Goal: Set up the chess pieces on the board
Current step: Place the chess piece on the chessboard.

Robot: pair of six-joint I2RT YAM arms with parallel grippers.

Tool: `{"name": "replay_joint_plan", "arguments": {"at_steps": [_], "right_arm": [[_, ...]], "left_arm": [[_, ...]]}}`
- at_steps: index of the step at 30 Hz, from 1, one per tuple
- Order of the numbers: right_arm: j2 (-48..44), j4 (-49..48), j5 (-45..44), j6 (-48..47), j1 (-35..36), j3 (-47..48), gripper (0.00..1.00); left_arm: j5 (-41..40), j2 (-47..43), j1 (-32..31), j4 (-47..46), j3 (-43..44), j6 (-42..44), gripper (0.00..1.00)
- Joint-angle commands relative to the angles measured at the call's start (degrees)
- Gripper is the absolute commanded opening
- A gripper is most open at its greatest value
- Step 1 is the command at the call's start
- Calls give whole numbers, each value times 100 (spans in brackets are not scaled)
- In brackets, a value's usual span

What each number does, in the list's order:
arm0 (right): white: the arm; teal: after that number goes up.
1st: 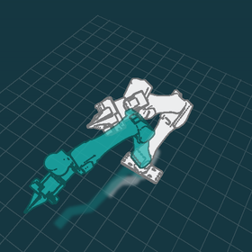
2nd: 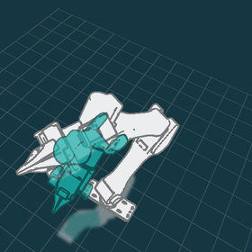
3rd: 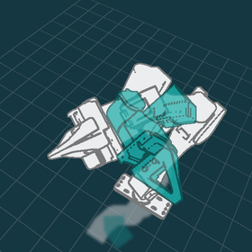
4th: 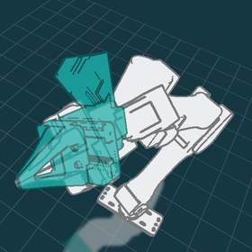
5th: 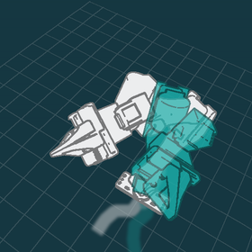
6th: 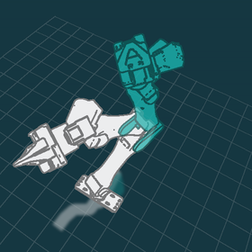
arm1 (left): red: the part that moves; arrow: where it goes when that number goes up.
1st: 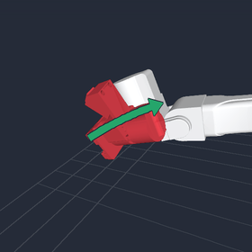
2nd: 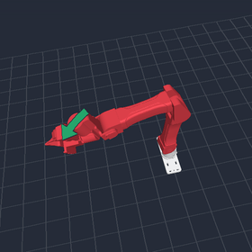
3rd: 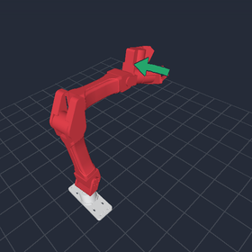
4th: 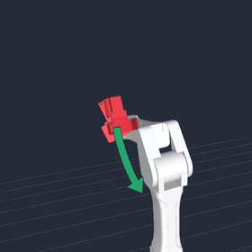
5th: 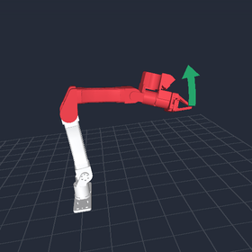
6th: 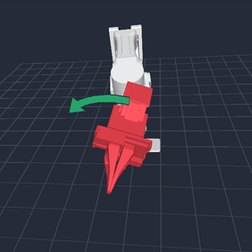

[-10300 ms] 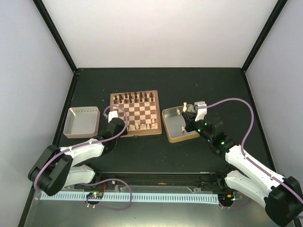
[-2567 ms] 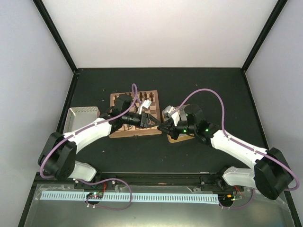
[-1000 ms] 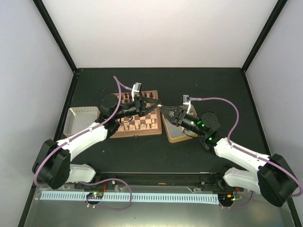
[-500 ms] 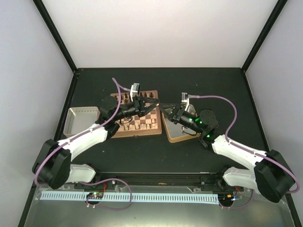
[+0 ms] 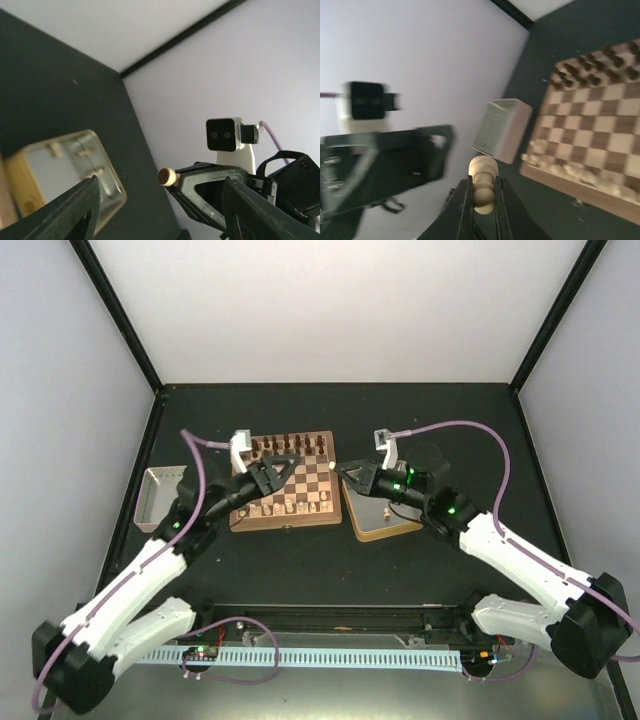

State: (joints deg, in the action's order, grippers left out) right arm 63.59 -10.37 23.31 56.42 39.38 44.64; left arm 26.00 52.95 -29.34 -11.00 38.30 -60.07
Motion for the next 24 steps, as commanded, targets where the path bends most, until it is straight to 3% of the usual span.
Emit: {"name": "replay_joint_plan", "arguments": {"at_steps": [1,6,12,19,24], "right_arm": [[80,2624,-591,-1699,-20,543,1],[485,3973,-1019,-2368,-10,1115,1],[1270,4754,-1561,-2832,62,1798,1],[2727,5167,-1964,-2930,376,3006,1],[3714,5525,-2008,-3003,547,3977,1]], "left_arm": [[-1622,-1049,41,1796,-12,1578,70],[-2515,-2084,34,3051,154,2470,82],[-2818,-2554,42,3989,522,3139,86],[-2898,-2539,41,4486,823,3680,89],[-3261,-2549,35,4324,840,3843,90]]}}
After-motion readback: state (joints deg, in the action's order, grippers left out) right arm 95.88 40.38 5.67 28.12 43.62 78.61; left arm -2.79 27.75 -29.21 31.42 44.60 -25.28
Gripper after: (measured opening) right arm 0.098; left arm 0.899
